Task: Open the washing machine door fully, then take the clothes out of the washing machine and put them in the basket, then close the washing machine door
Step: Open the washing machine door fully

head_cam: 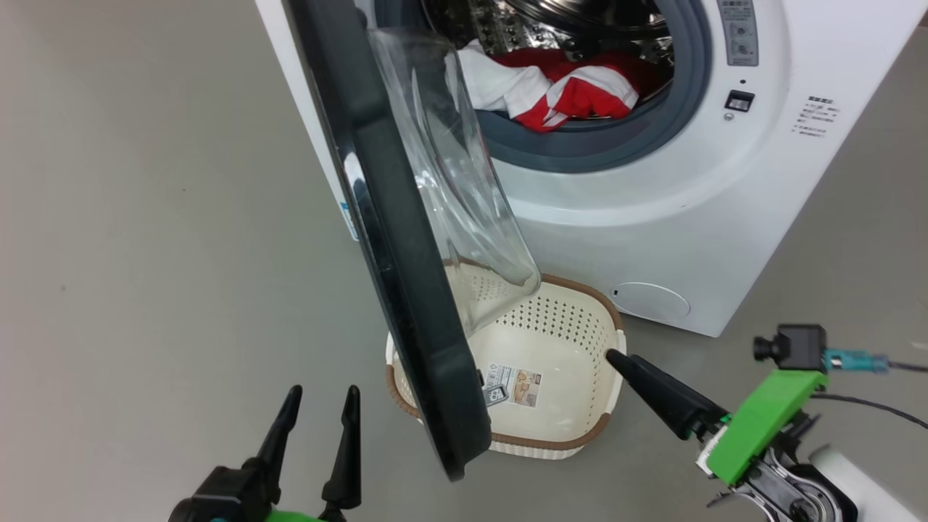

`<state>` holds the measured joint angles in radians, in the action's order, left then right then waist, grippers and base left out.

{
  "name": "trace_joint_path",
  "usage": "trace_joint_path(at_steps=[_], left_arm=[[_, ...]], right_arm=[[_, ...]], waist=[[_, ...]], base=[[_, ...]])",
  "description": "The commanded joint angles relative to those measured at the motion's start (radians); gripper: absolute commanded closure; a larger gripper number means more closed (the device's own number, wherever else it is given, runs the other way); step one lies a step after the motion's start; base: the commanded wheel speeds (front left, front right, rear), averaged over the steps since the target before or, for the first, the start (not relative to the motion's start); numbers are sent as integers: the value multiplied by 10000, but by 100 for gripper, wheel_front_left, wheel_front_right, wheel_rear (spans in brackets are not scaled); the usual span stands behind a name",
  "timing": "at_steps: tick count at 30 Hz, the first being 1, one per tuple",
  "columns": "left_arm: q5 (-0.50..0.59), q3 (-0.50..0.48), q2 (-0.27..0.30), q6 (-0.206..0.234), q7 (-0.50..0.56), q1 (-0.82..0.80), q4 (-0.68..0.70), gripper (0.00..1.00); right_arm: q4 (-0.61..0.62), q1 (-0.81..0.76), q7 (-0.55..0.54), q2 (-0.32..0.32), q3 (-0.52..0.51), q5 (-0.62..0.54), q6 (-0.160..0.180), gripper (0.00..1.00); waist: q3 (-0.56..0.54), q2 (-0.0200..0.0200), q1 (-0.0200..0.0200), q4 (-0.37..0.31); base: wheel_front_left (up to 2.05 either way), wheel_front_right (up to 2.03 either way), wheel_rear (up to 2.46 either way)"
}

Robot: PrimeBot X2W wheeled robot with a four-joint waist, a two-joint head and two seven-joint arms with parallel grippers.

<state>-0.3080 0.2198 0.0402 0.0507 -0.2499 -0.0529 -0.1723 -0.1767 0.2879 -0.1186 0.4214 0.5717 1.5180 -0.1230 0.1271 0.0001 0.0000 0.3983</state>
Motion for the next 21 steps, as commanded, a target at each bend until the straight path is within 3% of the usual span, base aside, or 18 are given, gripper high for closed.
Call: trace_joint_path(at_steps=[1,15,18,21], left_arm=[[111,-410,100,-99,-118,-59,165,0],[94,-526,100,-116,-118,-59,159,0],[100,-551,100,-125,-118,-51,149,0],[101,-593,100,-121,-118,-66,166,0]], right_arm=[[112,-247,411,207,59,-169,-77,0],[-1246,-787,3531,880,415,-1425,-77,0],[-1690,-750,3768,965,333,-2185,-77,0],[-1988,-750,3796,801,-480,-3502,-77,0]], waist=[[-1,-1,0,-118],[-46,-1,0,-216],[-58,-1,0,-216],[-37,-1,0,-237]], base=[[0,0,0],[0,0,0],[0,0,0],[0,0,0]])
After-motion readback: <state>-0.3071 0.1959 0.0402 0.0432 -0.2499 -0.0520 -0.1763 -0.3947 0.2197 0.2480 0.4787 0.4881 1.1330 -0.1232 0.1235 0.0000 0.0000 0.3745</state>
